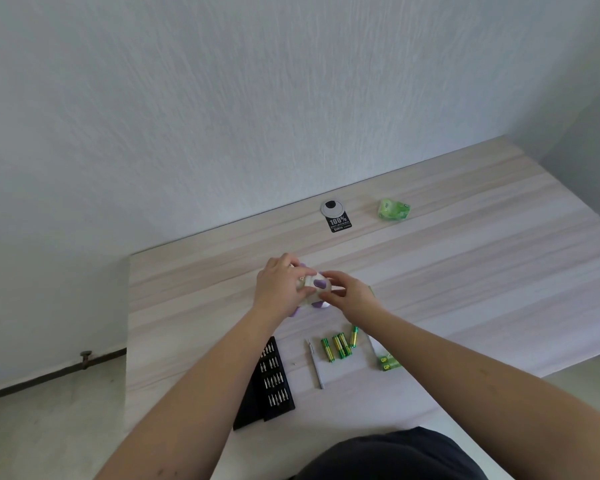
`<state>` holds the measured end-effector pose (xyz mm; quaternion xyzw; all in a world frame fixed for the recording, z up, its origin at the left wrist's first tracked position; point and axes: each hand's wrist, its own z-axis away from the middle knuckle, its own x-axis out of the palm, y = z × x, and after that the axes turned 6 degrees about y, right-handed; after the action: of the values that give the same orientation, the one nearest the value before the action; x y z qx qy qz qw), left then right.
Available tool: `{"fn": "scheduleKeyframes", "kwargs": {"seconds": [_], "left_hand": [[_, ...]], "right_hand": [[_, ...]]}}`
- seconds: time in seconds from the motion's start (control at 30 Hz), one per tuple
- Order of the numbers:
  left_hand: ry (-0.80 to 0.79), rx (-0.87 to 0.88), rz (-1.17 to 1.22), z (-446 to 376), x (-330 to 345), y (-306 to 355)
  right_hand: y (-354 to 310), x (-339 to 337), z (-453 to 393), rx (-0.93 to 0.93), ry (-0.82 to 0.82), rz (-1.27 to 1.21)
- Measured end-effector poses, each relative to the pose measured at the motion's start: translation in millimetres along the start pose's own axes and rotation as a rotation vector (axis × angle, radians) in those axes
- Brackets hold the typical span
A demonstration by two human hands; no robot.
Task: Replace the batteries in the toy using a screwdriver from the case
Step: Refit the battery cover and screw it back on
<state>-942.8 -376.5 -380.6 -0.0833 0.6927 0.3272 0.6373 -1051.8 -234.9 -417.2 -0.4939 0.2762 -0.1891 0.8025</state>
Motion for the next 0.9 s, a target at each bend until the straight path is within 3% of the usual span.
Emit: {"fn": "scheduleKeyframes", "kwargs": {"seconds": [0.27,0.63,0.9], "left_hand": [[0.004,-0.011,0.02,0.8,0.9,0.1],[-0.064,0.036,-0.021,-2.2,-4.1,-2.3],[-0.017,0.015,-0.026,-0.1,1.1,-1.7]], "right_hand": [[-6.5,-0.4,2.7,0.017,0.03,-0.058],[-12.1,0.7,5.2,-0.024,0.06,0.117],[-11.3,8.4,-1.1,0.074,0.028,-0.009]]}}
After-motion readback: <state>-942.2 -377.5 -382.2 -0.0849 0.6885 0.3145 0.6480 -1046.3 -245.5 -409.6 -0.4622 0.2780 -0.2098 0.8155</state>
